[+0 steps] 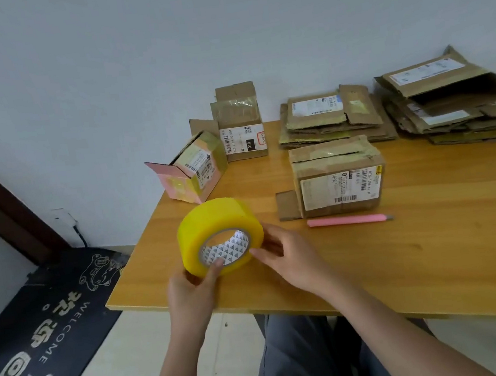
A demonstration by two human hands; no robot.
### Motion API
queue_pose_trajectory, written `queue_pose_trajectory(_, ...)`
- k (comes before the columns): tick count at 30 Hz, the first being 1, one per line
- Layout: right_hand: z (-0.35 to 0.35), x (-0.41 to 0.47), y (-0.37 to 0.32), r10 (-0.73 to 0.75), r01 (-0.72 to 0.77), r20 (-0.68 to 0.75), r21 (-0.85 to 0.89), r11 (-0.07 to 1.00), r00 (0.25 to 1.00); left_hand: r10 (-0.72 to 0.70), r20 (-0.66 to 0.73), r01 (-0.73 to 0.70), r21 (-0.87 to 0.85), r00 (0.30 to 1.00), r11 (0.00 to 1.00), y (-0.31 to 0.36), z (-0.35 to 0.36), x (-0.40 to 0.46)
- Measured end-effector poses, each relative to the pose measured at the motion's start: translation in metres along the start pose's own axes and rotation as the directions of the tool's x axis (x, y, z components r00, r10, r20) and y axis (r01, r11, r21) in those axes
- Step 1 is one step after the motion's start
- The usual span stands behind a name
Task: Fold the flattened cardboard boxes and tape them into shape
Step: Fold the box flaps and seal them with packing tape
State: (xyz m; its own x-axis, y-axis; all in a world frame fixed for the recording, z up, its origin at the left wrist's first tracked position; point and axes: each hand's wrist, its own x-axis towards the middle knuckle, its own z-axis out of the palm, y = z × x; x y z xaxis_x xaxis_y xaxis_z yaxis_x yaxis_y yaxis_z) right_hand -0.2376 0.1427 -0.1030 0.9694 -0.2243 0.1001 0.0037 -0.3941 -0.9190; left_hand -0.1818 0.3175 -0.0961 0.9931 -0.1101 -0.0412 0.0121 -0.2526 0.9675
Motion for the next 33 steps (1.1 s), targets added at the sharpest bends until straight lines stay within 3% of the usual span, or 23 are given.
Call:
queue_pose_trajectory(5, 0.003, 0.005, 0.001, -0.015, 0.014, -0.089, -0.009, 1.000, 0.996, 0.057, -0.016, -0.058, -0.059, 0.998, 0.997, -0.002, 0.013, 0.000)
queue_pose_trajectory(8, 0.003, 0.003, -0.006, -0.069, 0.068, -0.127, -0.014, 0.998, 0.990, 0.053, -0.037, -0.059, -0.193, 0.998, 0.980, 0.000, 0.014, -0.003)
queue_pose_trajectory(11, -0.005, 0.013, -0.033, -0.165, 0.172, -0.204, 0.018, 0.985, 0.965, 0.114, -0.044, -0.122, -0.365, 0.992, 0.923, 0.023, 0.014, 0.000)
queue_pose_trajectory(14, -0.023, 0.030, -0.060, -0.230, 0.246, -0.265, 0.027, 0.969, 0.936, 0.213, -0.036, -0.209, -0.420, 0.976, 0.883, 0.059, 0.015, 0.012)
queue_pose_trajectory(18, -0.046, 0.036, -0.077, -0.250, 0.278, -0.301, 0.051, 0.959, 0.920, 0.257, 0.055, -0.195, -0.505, 0.965, 0.841, 0.096, 0.020, 0.029)
queue_pose_trajectory(22, -0.071, 0.027, -0.071, -0.197, 0.246, -0.339, 0.109, 0.963, 0.920, 0.248, 0.145, -0.114, -0.600, 0.958, 0.792, 0.112, 0.032, 0.033)
queue_pose_trajectory(28, -0.105, 0.014, -0.049, -0.009, 0.064, -0.365, 0.137, 0.988, 0.931, 0.216, 0.242, -0.006, -0.653, 0.946, 0.757, 0.138, 0.060, 0.021)
queue_pose_trajectory(33, -0.123, 0.006, -0.046, 0.075, 0.036, -0.340, 0.310, 0.950, 0.937, 0.207, 0.339, 0.091, -0.688, 0.918, 0.720, 0.165, 0.086, 0.016)
